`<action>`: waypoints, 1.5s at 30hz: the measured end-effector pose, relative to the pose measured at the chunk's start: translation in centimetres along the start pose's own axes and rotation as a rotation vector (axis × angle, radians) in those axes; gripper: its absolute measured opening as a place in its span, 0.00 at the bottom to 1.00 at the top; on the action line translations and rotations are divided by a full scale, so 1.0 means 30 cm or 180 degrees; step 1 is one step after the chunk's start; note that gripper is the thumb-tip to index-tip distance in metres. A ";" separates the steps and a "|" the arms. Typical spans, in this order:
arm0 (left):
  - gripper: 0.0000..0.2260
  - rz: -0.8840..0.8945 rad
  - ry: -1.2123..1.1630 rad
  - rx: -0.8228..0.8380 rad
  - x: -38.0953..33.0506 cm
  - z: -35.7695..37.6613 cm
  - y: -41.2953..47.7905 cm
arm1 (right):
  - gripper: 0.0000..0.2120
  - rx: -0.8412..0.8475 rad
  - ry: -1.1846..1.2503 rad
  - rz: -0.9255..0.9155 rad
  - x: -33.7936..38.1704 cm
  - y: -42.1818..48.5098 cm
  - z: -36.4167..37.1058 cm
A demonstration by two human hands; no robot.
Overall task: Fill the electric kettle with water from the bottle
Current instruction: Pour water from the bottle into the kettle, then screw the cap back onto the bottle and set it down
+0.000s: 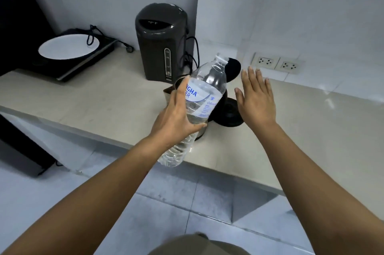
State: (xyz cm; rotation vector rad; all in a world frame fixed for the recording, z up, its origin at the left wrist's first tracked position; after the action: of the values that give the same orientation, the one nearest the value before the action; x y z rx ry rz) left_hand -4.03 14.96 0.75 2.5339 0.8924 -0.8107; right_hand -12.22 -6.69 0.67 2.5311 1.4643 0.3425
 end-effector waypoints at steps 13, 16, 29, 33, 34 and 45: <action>0.56 0.0570 -0.0699 0.0095 -0.222 0.285 0.128 | 0.28 0.1541 -0.0066 0.1009 -0.423 -0.332 0.223; 0.55 0.0495 -0.0781 0.0029 -0.276 0.344 0.161 | 0.29 0.2017 -0.0088 0.1130 -0.520 -0.381 0.268; 0.55 0.0284 -0.0985 -0.0290 -0.394 0.569 0.275 | 0.23 0.2319 0.0292 0.0390 -0.627 -0.336 0.377; 0.55 0.0347 -0.0993 -0.0310 -0.375 0.596 0.263 | 0.19 0.1919 0.0198 0.0496 -0.614 -0.334 0.376; 0.55 0.0348 -0.0995 -0.0303 -0.371 0.597 0.260 | 0.18 0.1811 0.0090 0.0475 -0.611 -0.336 0.372; 0.59 0.0144 -0.0936 0.0011 -0.298 0.543 0.179 | 0.16 0.1240 0.0408 0.0577 -0.603 -0.337 0.319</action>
State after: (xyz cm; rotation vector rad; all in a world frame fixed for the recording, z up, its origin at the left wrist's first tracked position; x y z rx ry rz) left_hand -12.83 -0.96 -5.88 2.3451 0.7346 -1.1336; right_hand -26.46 -17.99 -13.13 3.0136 1.4700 0.2724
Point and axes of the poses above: each hand's wrist, its own y-axis towards the middle knuckle, its own z-axis out of the palm, x = y × z, the point moved 2 cm from there along y, towards the middle knuckle, and after that the axes turned 11 degrees about x, right-handed, at the moved point
